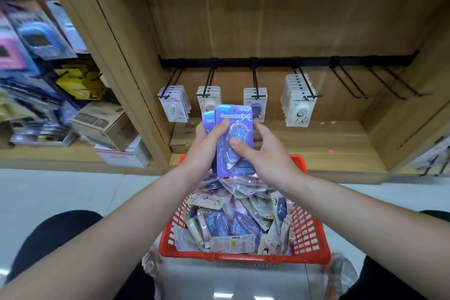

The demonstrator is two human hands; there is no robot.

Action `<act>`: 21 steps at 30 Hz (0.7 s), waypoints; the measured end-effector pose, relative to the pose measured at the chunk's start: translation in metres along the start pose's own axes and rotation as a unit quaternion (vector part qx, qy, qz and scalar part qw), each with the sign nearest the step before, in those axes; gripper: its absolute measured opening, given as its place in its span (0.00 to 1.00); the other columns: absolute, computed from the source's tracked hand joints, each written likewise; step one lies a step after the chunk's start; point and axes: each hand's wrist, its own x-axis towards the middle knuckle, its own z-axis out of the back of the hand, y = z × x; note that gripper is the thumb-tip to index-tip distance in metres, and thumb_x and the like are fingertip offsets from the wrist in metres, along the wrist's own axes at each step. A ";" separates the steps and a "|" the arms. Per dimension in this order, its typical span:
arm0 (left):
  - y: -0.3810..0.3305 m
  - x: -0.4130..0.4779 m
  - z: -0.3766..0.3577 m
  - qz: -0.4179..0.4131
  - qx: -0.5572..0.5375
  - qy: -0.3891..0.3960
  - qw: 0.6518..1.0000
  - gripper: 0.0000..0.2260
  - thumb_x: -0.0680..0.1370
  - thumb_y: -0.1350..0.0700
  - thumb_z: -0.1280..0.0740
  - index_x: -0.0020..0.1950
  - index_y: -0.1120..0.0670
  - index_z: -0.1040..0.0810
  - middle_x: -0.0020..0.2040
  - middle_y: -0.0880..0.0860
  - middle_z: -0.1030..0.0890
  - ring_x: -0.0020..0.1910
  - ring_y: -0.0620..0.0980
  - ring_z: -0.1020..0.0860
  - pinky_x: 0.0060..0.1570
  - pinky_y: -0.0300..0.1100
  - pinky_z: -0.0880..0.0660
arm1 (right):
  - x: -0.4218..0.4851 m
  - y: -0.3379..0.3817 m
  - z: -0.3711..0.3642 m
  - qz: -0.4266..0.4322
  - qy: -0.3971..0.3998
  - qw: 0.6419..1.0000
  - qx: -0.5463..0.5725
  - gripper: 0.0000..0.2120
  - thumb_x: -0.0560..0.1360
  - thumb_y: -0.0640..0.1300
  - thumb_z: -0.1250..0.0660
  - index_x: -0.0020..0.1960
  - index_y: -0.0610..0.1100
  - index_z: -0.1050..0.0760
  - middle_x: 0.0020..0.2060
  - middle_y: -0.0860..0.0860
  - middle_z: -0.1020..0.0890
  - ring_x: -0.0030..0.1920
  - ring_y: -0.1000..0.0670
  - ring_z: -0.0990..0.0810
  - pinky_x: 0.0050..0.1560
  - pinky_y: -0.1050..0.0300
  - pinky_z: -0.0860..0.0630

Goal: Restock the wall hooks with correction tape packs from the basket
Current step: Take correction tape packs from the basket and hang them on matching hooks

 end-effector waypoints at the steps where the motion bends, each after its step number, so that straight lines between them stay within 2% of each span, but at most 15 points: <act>1: -0.001 0.001 -0.001 -0.007 0.011 0.002 1.000 0.20 0.81 0.46 0.32 0.71 0.49 0.32 0.60 0.52 0.15 0.53 0.51 0.14 0.54 0.55 0.17 | 0.000 -0.001 0.005 -0.002 -0.003 1.000 0.010 0.17 0.76 0.52 0.25 0.63 0.57 0.25 0.53 0.59 0.16 0.49 0.63 0.16 0.52 0.60 0.18; 2: -0.001 0.002 -0.003 -0.013 0.023 0.006 1.000 0.19 0.82 0.46 0.33 0.70 0.49 0.32 0.61 0.52 0.16 0.54 0.50 0.14 0.55 0.56 0.18 | 0.001 -0.003 0.009 -0.010 -0.012 1.000 0.020 0.19 0.77 0.51 0.26 0.65 0.52 0.25 0.54 0.57 0.15 0.50 0.62 0.16 0.55 0.57 0.17; 4: 0.002 0.005 -0.010 -0.031 0.045 0.020 0.998 0.18 0.83 0.48 0.34 0.70 0.49 0.34 0.62 0.51 0.17 0.52 0.46 0.15 0.51 0.49 0.16 | 0.004 -0.008 0.017 -0.020 -0.038 0.997 0.058 0.19 0.78 0.49 0.27 0.66 0.47 0.24 0.56 0.52 0.14 0.54 0.54 0.14 0.57 0.49 0.18; 6: 0.005 0.010 -0.020 -0.054 0.073 0.034 0.995 0.19 0.83 0.51 0.34 0.71 0.48 0.36 0.60 0.48 0.18 0.50 0.43 0.15 0.45 0.41 0.17 | 0.007 -0.012 0.025 -0.017 -0.070 0.994 0.086 0.16 0.78 0.46 0.26 0.64 0.45 0.22 0.55 0.51 0.13 0.54 0.52 0.14 0.55 0.51 0.18; 7: 0.007 0.013 -0.025 -0.067 0.082 0.040 0.994 0.19 0.83 0.52 0.33 0.71 0.48 0.37 0.60 0.47 0.18 0.51 0.43 0.15 0.47 0.41 0.17 | 0.010 -0.013 0.030 -0.017 -0.088 0.992 0.090 0.15 0.77 0.46 0.25 0.63 0.44 0.20 0.54 0.52 0.13 0.53 0.52 0.14 0.53 0.52 0.18; 8: 0.008 0.016 -0.030 -0.077 0.087 0.042 0.992 0.20 0.82 0.52 0.33 0.71 0.47 0.37 0.60 0.47 0.18 0.53 0.45 0.15 0.51 0.44 0.17 | 0.013 -0.013 0.036 -0.019 -0.101 0.990 0.099 0.14 0.76 0.45 0.24 0.61 0.44 0.19 0.52 0.52 0.13 0.52 0.52 0.13 0.52 0.52 0.18; 10: 0.010 0.023 -0.038 -0.090 0.085 0.038 0.992 0.22 0.81 0.52 0.31 0.72 0.46 0.36 0.62 0.49 0.17 0.58 0.49 0.16 0.58 0.51 0.18 | 0.019 -0.013 0.048 -0.026 -0.105 0.986 0.124 0.12 0.75 0.43 0.23 0.58 0.45 0.16 0.51 0.49 0.13 0.52 0.47 0.13 0.53 0.45 0.16; 12: 0.013 0.031 -0.045 -0.093 0.077 0.034 0.992 0.25 0.80 0.51 0.29 0.74 0.47 0.36 0.63 0.49 0.17 0.59 0.51 0.16 0.60 0.55 0.19 | 0.025 -0.015 0.059 -0.031 -0.108 0.985 0.134 0.12 0.75 0.42 0.23 0.58 0.43 0.16 0.51 0.46 0.13 0.52 0.43 0.13 0.56 0.40 0.17; 14: 0.017 0.037 -0.053 -0.095 0.075 0.036 0.992 0.26 0.80 0.51 0.29 0.74 0.47 0.36 0.63 0.49 0.17 0.59 0.50 0.16 0.60 0.56 0.20 | 0.026 -0.018 0.069 -0.049 -0.117 0.980 0.152 0.13 0.76 0.40 0.25 0.60 0.40 0.18 0.51 0.44 0.12 0.52 0.42 0.13 0.57 0.38 0.18; 17: 0.022 0.047 -0.064 -0.094 0.084 0.048 0.991 0.27 0.79 0.51 0.29 0.75 0.48 0.36 0.64 0.49 0.18 0.58 0.47 0.16 0.58 0.50 0.18 | 0.027 -0.024 0.085 -0.075 -0.119 0.973 0.184 0.13 0.77 0.39 0.26 0.59 0.37 0.21 0.51 0.41 0.13 0.52 0.39 0.13 0.58 0.35 0.18; 21: 0.028 0.055 -0.081 -0.095 0.123 0.090 0.984 0.28 0.78 0.55 0.28 0.74 0.47 0.37 0.63 0.47 0.18 0.57 0.43 0.16 0.50 0.39 0.17 | 0.028 -0.034 0.114 -0.095 -0.134 0.967 0.193 0.18 0.72 0.44 0.25 0.58 0.40 0.26 0.52 0.41 0.13 0.52 0.39 0.13 0.57 0.36 0.18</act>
